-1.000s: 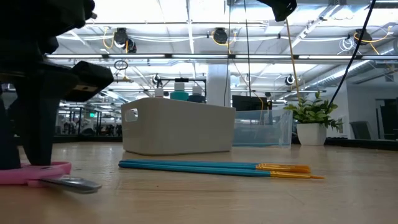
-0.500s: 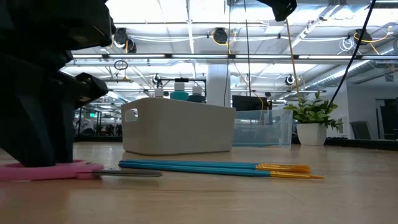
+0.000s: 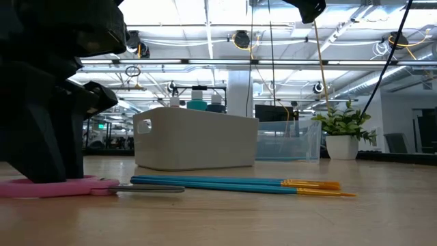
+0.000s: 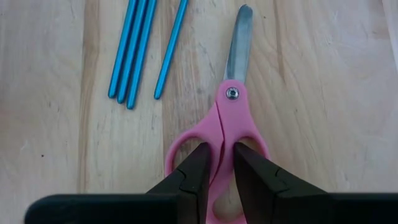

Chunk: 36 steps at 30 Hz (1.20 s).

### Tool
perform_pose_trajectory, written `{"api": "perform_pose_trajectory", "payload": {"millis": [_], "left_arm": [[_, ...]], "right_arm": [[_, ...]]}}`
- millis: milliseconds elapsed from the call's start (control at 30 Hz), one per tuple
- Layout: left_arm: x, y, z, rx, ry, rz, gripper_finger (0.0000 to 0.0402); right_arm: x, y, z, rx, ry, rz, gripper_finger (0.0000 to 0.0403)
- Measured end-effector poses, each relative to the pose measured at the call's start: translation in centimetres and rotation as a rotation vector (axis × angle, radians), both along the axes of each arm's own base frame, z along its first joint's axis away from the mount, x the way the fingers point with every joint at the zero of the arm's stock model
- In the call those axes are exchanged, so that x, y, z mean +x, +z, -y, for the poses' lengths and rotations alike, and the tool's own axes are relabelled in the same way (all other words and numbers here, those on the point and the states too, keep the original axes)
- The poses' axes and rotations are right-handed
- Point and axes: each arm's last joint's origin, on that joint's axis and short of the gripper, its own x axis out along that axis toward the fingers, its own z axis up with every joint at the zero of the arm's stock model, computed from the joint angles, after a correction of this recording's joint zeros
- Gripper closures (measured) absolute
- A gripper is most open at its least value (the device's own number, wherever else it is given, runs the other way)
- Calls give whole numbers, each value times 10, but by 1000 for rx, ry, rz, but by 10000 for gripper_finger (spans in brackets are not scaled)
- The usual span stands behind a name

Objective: Pick & Place Paint Supplies
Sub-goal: Put the pink scissors into the blue bin

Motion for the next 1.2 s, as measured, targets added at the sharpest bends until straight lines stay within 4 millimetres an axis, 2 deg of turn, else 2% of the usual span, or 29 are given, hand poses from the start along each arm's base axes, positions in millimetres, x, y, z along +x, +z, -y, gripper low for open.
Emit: {"api": "perform_pose_trajectory", "payload": {"millis": [100, 300, 567, 933, 1200], "left_arm": [[0, 0, 0, -2, 1, 0, 335], [1, 1, 0, -4, 16, 10, 396], [1, 1, 0, -19, 70, 16, 399], [1, 1, 0, -12, 51, 16, 391], [-2, 25, -4, 6, 43, 97, 399]], "right_arm": [[0, 0, 0, 0, 0, 0, 124], [0, 0, 0, 0, 0, 0, 124], [0, 0, 0, 0, 0, 0, 124], [0, 0, 0, 0, 0, 0, 124], [0, 0, 0, 0, 0, 0, 124]]}}
